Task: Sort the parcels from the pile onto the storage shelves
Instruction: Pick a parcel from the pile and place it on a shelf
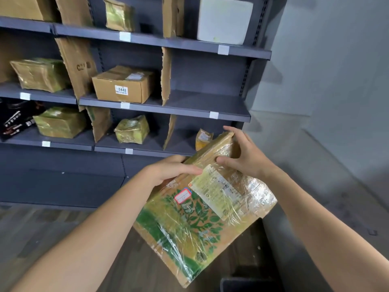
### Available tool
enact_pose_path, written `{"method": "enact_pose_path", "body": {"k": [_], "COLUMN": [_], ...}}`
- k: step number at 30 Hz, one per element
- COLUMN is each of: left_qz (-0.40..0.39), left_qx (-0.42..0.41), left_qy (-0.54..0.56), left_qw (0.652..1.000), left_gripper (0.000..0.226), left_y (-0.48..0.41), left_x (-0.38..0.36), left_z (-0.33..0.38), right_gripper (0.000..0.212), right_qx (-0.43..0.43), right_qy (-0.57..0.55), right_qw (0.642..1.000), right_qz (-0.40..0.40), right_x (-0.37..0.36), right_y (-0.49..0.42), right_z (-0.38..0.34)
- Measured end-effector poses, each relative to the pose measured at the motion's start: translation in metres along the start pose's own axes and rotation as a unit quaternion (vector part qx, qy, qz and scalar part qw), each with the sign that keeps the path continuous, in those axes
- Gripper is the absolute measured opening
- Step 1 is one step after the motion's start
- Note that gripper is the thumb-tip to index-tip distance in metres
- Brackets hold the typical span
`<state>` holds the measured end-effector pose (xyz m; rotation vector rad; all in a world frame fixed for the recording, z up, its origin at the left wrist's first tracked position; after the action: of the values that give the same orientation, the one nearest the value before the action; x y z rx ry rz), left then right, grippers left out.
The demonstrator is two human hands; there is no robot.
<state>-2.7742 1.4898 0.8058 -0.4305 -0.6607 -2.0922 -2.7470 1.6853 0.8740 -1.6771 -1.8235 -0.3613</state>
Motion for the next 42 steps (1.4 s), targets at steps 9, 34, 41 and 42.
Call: {"method": "enact_pose_path", "body": {"k": [9,34,41,42], "left_qz": [-0.057,0.243,0.281,0.284], "left_qx": [-0.054,0.069,0.065,0.064], "left_qy": [0.005,0.162,0.174,0.174], "left_qw": [0.997,0.954,0.942,0.941], "left_gripper": [0.019,0.042,0.034,0.032], "left_y": [-0.065,-0.157,-0.19,-0.194], "left_x": [0.064,0.136,0.145,0.144], "left_z": [-0.001,-0.113,-0.092,-0.087], "right_gripper": [0.02,0.032,0.037,0.036], "right_qx": [-0.029,-0.188,-0.241,-0.239], "right_qy": [-0.006,-0.008,-0.104,-0.103], "right_qw": [0.999,0.947,0.923,0.924], "right_qz": [0.023,0.259,0.282,0.28], "right_x": [0.002,0.033,0.05,0.053], "right_y": [-0.09,-0.158,-0.171,-0.175], "right_z": [-0.011,0.081,0.132,0.136]}}
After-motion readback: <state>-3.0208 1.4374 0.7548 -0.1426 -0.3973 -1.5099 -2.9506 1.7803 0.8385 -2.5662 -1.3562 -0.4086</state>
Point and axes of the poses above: each hand's wrist, its own y-axis away from the middle knuckle, its own x-axis out of the back of the hand, z = x × y, the point moved 7 cm from there along -y, towards the middle knuckle, and after that the axes turned 10 degrees about -y, right-handed, at the moved point
